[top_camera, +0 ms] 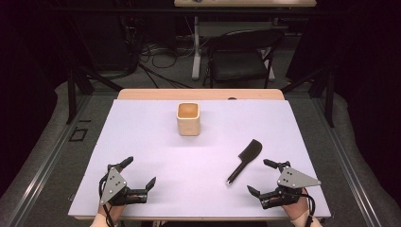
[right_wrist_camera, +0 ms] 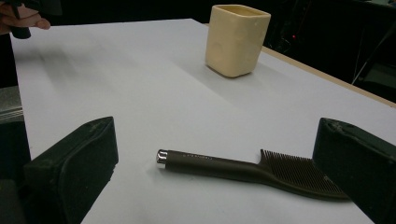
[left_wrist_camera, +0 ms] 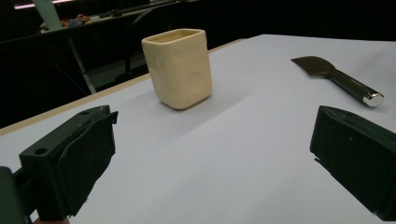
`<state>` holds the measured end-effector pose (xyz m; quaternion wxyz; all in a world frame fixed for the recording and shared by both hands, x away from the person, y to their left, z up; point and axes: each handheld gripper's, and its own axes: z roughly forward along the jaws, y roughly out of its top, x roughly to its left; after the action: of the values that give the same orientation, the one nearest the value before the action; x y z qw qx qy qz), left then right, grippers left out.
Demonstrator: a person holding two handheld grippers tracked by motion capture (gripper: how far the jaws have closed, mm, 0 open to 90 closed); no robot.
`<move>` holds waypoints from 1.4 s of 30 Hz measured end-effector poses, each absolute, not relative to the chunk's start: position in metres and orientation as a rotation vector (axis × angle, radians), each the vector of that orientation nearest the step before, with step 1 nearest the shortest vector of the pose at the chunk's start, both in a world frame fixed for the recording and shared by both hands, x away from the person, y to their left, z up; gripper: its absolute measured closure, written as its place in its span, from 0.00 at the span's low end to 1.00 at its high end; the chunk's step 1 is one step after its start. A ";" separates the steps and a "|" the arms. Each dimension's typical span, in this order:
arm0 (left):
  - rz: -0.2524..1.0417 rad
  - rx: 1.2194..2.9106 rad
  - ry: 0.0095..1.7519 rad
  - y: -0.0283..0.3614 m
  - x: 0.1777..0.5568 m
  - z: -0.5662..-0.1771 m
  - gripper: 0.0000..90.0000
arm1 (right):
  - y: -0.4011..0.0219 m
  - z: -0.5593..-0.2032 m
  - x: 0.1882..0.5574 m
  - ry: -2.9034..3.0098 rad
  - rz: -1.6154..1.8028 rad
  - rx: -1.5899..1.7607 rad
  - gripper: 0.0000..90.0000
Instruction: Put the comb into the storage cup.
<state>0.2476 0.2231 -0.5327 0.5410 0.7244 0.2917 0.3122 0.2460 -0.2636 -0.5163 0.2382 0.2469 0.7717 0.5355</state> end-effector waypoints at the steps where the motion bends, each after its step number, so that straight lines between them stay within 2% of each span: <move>1: 0.741 1.729 0.691 0.224 0.248 -0.533 0.00 | -0.263 -0.517 0.247 2.116 1.464 0.677 0.00; 17: 0.749 1.733 0.688 0.223 0.247 -0.533 0.00 | -0.257 -0.515 0.249 2.124 1.447 0.680 0.00; 42: 0.757 1.728 0.686 0.225 0.246 -0.533 0.00 | -0.227 -0.509 0.276 2.197 1.425 0.720 0.00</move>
<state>0.2457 0.2249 -0.5330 0.5374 0.7260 0.2882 0.3179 0.2764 -0.2268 -0.5093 0.2111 0.2590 0.7907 0.5129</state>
